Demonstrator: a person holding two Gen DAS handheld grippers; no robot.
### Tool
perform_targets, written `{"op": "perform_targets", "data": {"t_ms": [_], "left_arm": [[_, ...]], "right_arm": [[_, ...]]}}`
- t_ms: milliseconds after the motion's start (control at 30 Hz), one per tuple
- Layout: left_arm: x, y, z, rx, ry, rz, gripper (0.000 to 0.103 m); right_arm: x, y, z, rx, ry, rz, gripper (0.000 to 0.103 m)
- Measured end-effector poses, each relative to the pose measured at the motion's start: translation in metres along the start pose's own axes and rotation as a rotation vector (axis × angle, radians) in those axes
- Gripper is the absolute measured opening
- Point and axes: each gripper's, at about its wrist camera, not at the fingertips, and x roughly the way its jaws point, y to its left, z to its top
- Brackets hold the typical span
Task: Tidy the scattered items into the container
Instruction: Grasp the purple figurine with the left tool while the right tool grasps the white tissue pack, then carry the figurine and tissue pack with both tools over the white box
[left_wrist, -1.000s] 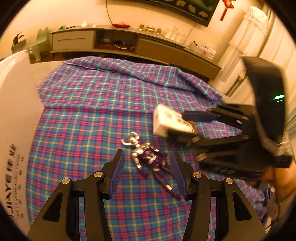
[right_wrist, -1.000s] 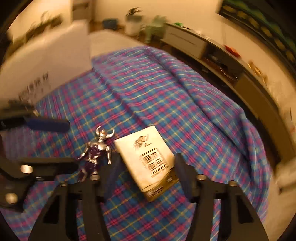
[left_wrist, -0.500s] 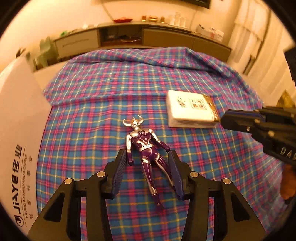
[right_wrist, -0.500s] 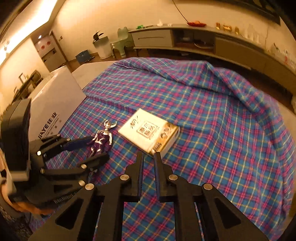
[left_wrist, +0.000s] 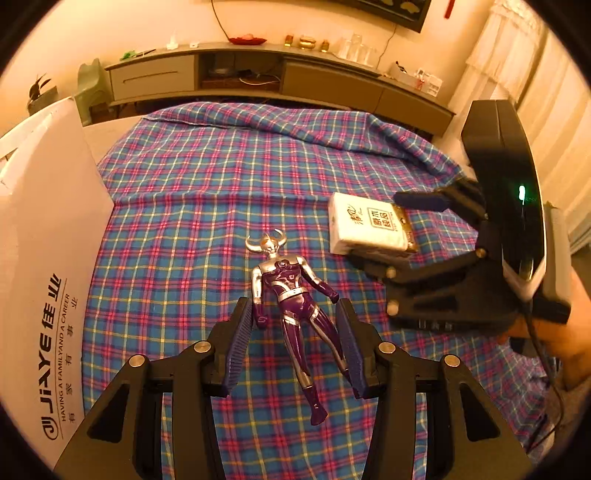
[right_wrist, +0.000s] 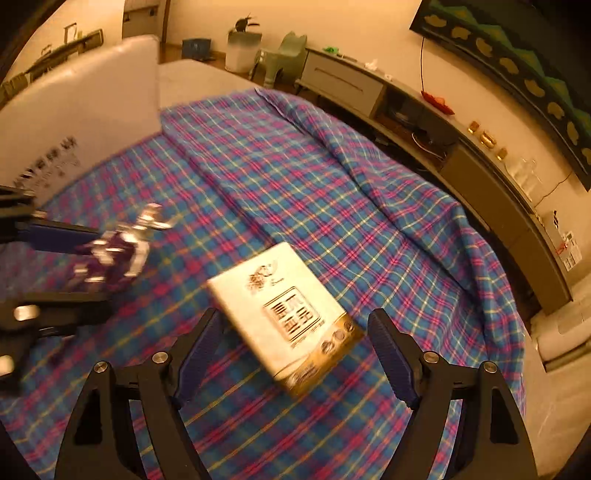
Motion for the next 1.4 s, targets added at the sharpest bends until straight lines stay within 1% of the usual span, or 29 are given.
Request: {"op": "perform_targets", "data": {"t_ms": [67, 133, 233, 367, 433, 500, 533, 567, 900, 1100, 1400], "left_arm": [[-0.001, 0.0, 0.0, -0.001, 0.0, -0.003, 0.048], [-0.005, 0.002, 0.001, -0.006, -0.004, -0.007, 0.048], [-0.013, 0.004, 0.003, -0.018, -0.019, -0.017, 0.048], [-0.026, 0.004, 0.003, -0.02, -0.039, -0.037, 0.048], [-0.031, 0.005, 0.003, -0.022, -0.044, -0.045, 0.048], [-0.038, 0.008, 0.002, -0.026, -0.05, -0.055, 0.048], [-0.042, 0.011, 0.002, -0.03, -0.056, -0.06, 0.048], [-0.047, 0.014, 0.001, -0.034, -0.062, -0.065, 0.048], [-0.078, 0.042, -0.002, -0.075, -0.095, -0.096, 0.048], [-0.099, 0.046, -0.005, -0.073, -0.124, -0.126, 0.048], [-0.121, 0.048, -0.007, -0.075, -0.157, -0.154, 0.048]], "right_arm": [[-0.001, -0.012, -0.003, 0.101, -0.012, 0.055, 0.071], [-0.007, -0.018, -0.008, 0.169, -0.031, 0.076, 0.065], [-0.018, -0.02, -0.019, 0.254, -0.056, 0.097, 0.062], [-0.042, -0.007, -0.036, 0.328, -0.091, 0.107, 0.059], [-0.052, -0.005, -0.044, 0.381, -0.112, 0.13, 0.058], [-0.054, 0.0, -0.043, 0.393, -0.097, 0.121, 0.056], [-0.058, 0.002, -0.043, 0.4, -0.104, 0.117, 0.049], [-0.061, 0.004, -0.044, 0.415, -0.11, 0.121, 0.047], [-0.077, 0.031, -0.064, 0.527, -0.127, 0.121, 0.04], [-0.098, 0.046, -0.08, 0.599, -0.163, 0.141, 0.039], [-0.124, 0.078, -0.084, 0.611, -0.201, 0.184, 0.039]]}}
